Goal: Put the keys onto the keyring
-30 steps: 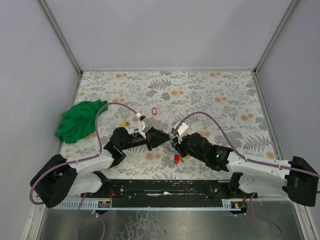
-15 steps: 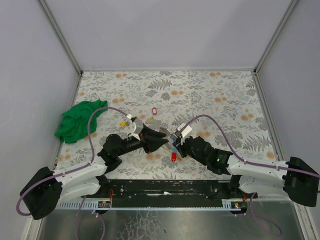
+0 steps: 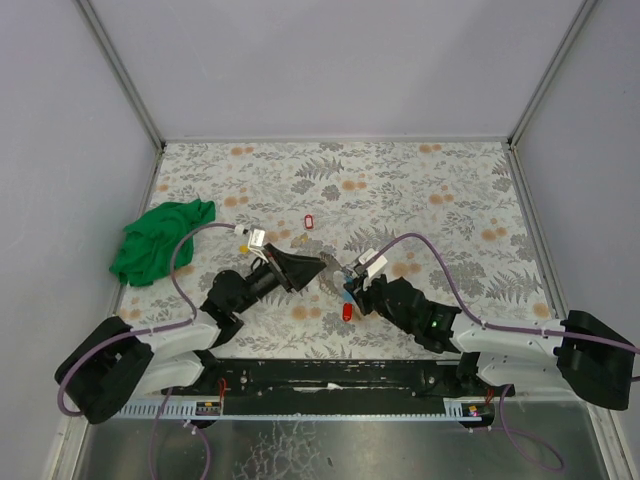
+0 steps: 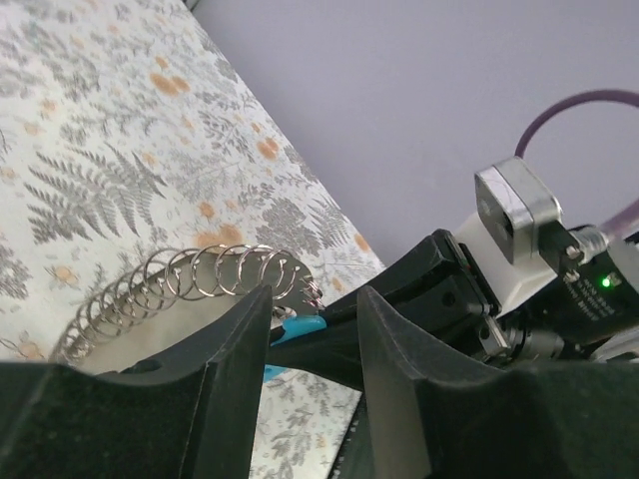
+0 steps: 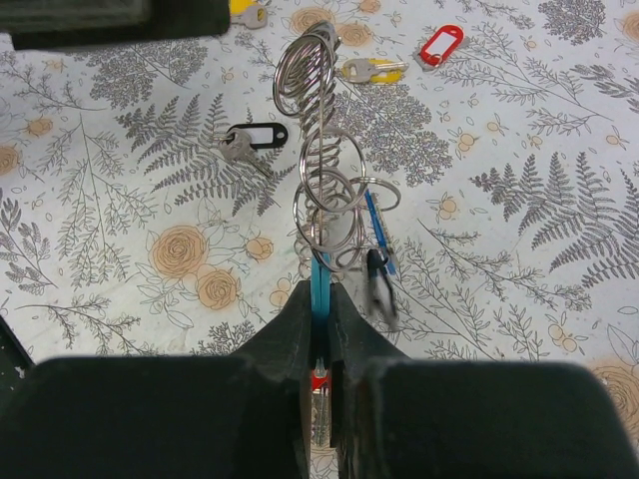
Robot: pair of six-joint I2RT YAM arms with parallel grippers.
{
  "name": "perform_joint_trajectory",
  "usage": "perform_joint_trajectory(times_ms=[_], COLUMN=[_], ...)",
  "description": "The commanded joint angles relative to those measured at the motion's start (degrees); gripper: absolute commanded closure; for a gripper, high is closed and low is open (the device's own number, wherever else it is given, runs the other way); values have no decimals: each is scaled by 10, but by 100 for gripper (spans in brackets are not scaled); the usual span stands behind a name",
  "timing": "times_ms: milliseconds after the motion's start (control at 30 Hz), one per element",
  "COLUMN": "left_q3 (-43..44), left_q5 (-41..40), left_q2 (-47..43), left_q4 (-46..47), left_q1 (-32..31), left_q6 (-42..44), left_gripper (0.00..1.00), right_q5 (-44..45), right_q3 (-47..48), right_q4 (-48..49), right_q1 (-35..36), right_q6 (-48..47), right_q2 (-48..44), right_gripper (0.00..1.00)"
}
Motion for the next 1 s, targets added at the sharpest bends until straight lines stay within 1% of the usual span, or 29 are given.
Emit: perform_joint_trajectory(times_ms=[0,167,300,467,733,967], left_q3=[-7,-2,4,9,22,24], left_q5=[-7,14,17,16,13,9], left_q2=[52,112,136,137,126,125], left_q4=[121,174,173,140,82,61], left_q1=[13,14,15,15,15,15], left_q6=[-132,-189,-209,-211,-205,-205], left_gripper=[62,66,68,68,66,66], right_q5=[14,15,13,13,9,8], right_q3=[5,7,7,7,5,5], right_q4=[71,80,87,89,91,91], right_q1=[-1,-1,-1,-1,-1,-1], right_q6=[0,-2,-2,-3,-2,0], right_q2=[7,15,17,18,19,20], right_gripper=[100,100,100,100,100,100])
